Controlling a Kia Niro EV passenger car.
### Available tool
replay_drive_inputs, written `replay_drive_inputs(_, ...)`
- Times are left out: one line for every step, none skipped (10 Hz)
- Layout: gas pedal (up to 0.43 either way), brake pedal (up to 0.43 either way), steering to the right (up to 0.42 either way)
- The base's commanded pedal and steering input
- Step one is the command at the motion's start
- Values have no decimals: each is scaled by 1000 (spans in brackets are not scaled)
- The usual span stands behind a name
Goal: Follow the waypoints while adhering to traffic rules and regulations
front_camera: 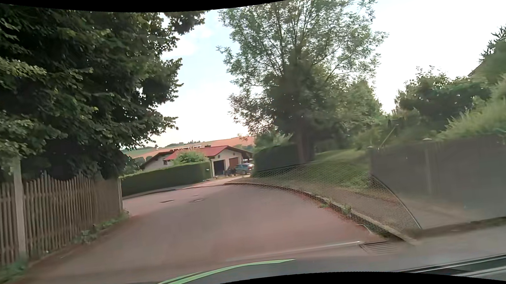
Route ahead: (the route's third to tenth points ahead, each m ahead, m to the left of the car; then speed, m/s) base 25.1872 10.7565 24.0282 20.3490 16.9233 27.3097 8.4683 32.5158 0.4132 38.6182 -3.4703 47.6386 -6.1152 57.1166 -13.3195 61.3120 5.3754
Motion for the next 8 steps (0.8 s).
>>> replay_drive_inputs(0, 122, 1)
replay_drive_inputs(0, 122, 0)
replay_drive_inputs(0, 128, -5)
replay_drive_inputs(0, 128, -11)
replay_drive_inputs(0, 134, -17)
replay_drive_inputs(0, 140, -21)
replay_drive_inputs(0, 146, -24)
replay_drive_inputs(0, 152, -29)
